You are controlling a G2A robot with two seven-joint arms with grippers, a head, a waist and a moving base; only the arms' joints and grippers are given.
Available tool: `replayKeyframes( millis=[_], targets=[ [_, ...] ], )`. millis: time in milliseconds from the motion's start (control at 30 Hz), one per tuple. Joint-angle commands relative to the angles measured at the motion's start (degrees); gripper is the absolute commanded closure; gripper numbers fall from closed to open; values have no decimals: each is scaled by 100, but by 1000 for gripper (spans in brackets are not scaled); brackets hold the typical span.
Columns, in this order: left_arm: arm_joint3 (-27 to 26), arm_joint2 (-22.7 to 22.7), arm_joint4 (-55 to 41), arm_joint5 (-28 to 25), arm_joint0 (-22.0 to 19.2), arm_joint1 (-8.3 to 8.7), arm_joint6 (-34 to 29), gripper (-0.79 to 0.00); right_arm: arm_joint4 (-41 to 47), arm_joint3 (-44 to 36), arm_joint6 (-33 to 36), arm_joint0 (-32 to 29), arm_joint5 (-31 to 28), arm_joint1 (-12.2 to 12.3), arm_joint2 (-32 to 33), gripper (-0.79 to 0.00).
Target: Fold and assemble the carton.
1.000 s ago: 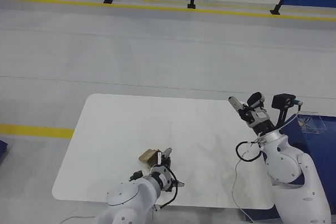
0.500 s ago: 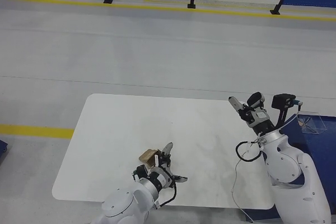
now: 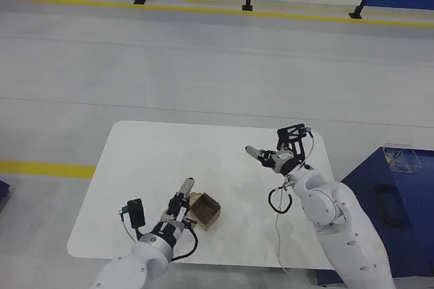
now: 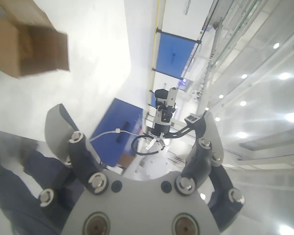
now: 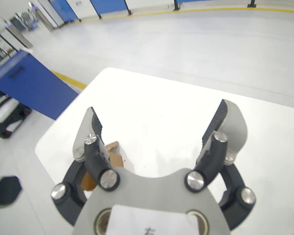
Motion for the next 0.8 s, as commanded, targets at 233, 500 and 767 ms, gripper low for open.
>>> replayKeyframes(
  millis=[233,500,767],
  targets=[
    [701,249,2073,1138,160,196,-168,-785,-567,1008,769,693,-328,-165,-1074,-785],
    [1803,501,2266,1138,6,95,-254,-785,227,1785,1464,1223,-508,-366,-1602,-785],
    [2437,760,2709,1138,-407,59,-1148,-785,663,2276,1675,1551,-332,-504,-1802,-785]
  ],
)
